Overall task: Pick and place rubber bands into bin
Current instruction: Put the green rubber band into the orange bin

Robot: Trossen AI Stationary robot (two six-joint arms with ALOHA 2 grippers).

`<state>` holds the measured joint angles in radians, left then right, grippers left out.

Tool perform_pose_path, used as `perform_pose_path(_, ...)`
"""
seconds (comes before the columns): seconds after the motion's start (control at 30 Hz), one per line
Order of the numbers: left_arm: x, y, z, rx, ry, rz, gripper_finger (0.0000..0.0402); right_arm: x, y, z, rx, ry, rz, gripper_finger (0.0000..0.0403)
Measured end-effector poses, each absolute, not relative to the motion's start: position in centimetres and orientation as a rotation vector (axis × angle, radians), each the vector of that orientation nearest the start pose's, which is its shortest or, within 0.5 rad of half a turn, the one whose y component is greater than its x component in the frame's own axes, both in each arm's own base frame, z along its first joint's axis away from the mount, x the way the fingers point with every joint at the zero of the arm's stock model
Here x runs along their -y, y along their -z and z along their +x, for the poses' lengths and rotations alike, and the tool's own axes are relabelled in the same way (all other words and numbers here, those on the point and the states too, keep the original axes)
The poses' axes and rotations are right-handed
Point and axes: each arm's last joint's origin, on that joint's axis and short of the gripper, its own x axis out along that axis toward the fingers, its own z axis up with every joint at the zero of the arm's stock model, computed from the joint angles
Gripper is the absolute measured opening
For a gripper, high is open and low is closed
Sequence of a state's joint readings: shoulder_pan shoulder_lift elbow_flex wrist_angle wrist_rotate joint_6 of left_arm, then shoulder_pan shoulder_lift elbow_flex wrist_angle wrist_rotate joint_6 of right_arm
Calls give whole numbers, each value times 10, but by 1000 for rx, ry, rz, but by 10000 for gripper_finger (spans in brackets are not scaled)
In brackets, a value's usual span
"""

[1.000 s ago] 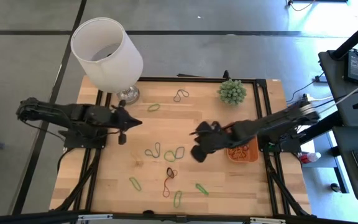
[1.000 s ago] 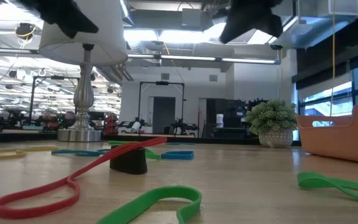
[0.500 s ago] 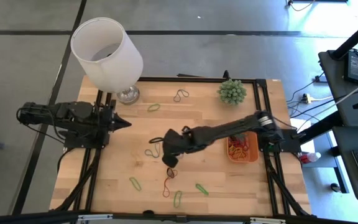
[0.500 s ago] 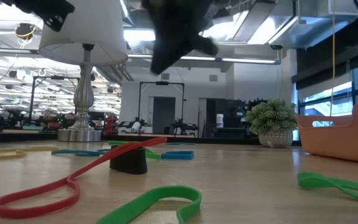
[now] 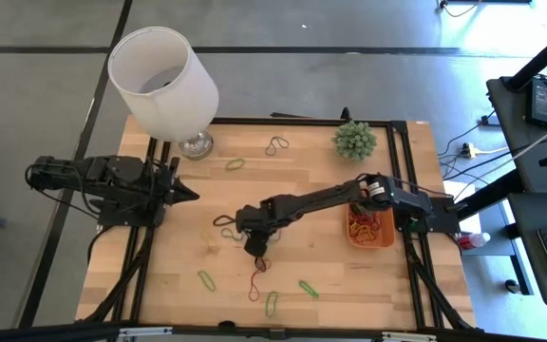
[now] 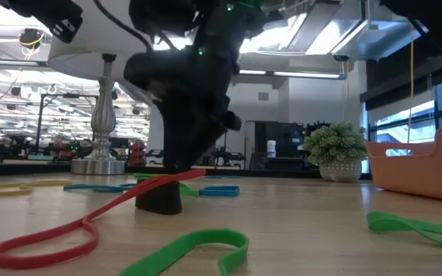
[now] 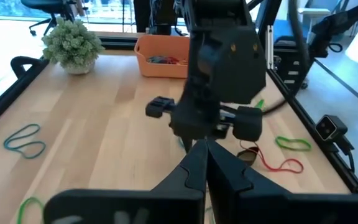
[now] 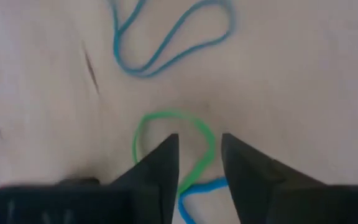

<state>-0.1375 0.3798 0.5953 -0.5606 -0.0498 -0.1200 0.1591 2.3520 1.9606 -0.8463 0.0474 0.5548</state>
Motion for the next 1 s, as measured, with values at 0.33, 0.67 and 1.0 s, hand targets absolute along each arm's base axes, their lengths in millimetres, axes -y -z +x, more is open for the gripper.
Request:
perform_pose_path(0.33, 11, -280, 92, -348, 66, -86, 1, -86, -135, 483, -1262, 228, 252, 97)
perform_pose_path(0.67, 12, -272, 98, -442, 58, -108, 1, -95, -173, 484, -1198, 184, 308, 4)
perform_pose_path(1.0, 17, -259, 123, -591, 58, -164, 1, -97, -245, 451, -1098, 156, 171, 2)
